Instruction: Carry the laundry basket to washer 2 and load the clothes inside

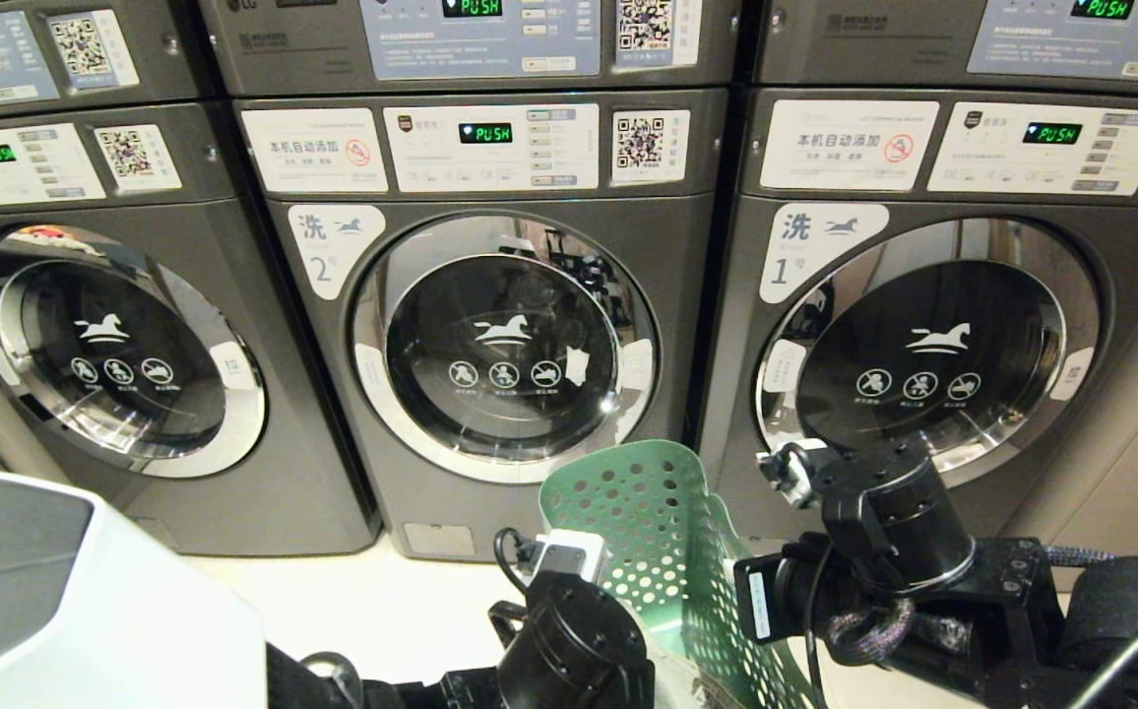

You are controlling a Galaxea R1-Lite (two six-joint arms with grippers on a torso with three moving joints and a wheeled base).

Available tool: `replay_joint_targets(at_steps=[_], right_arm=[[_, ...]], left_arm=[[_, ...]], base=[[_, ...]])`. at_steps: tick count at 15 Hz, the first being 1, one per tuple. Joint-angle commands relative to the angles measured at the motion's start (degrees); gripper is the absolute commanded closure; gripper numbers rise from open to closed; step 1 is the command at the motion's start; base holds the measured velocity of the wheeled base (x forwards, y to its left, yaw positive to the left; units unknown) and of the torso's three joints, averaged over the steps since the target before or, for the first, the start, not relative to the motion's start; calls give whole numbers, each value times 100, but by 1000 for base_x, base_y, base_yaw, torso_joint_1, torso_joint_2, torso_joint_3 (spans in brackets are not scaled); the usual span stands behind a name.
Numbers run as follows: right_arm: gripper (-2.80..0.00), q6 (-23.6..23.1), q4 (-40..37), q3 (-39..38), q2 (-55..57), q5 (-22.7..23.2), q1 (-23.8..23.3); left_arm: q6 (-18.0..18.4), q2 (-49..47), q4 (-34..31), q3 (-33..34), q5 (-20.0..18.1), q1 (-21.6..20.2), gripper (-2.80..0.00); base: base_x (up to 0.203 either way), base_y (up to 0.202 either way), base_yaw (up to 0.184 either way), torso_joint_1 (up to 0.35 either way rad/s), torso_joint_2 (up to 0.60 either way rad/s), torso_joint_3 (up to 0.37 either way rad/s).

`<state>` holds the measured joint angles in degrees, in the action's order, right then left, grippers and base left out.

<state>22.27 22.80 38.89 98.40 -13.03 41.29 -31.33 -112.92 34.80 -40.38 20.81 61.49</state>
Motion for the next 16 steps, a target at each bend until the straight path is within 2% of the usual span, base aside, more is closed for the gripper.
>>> replay_joint_targets(at_steps=[1,16], right_arm=[[0,14,16,5,4,-6,2],[0,5,5,-118,-216,-59,2]], left_arm=[[-22,-11,18,3,11,3,0],[-13,-11,-2,-13,38,111,0]], base=[[0,0,0,0,0,0],[0,0,0,0,0,0]])
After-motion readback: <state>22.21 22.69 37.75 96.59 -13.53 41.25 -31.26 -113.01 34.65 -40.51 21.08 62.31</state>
